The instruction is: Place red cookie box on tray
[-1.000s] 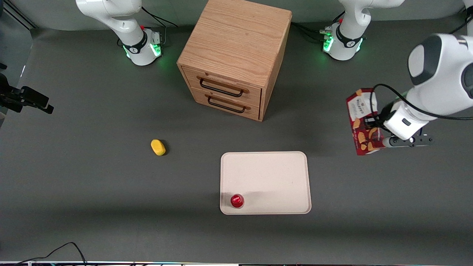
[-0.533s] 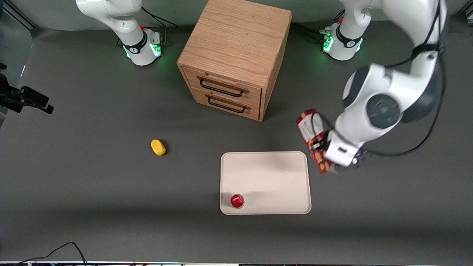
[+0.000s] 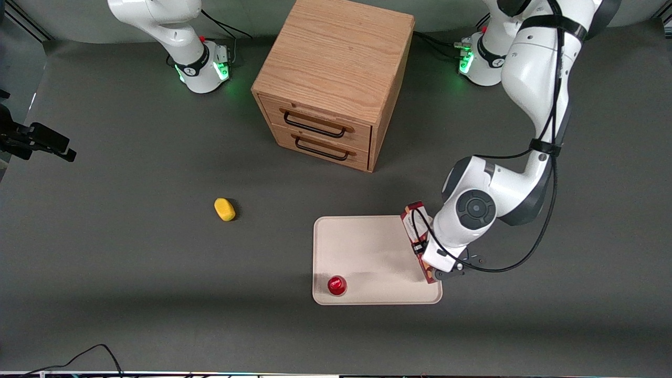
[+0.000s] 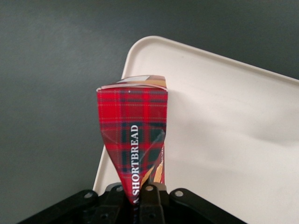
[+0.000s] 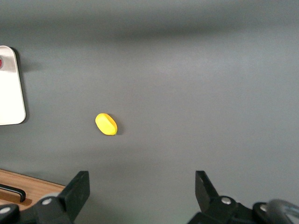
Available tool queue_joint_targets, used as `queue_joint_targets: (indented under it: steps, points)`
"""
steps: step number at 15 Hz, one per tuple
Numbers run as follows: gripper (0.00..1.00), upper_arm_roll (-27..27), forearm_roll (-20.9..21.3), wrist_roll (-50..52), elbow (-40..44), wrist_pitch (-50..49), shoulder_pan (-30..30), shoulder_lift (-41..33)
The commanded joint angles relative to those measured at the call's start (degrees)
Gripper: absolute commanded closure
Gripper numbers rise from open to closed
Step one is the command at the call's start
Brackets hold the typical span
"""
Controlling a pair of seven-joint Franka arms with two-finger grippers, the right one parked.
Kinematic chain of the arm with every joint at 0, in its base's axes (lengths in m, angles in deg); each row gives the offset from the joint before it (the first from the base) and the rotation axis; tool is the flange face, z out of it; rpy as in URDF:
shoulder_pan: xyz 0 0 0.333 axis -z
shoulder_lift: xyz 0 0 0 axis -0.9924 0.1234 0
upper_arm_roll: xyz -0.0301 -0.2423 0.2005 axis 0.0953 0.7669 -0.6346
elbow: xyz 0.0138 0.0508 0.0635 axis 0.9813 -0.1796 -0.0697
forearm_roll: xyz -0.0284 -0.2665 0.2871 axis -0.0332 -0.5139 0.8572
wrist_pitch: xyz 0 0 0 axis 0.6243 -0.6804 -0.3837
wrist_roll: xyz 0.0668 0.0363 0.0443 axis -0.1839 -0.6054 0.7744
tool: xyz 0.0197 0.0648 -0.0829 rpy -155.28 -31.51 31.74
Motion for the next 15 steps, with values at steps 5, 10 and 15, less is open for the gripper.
queue_joint_targets:
  steps: [5,10,15]
  points:
    - [1.00,0.2,3.0,1.7,1.7,6.6,0.6,4.0]
    - [0.00,0.2,2.9,0.4,1.6,-0.4,-0.1,1.9]
    - [0.00,0.1,-2.8,-9.0,0.1,-25.7,-1.9,-13.5]
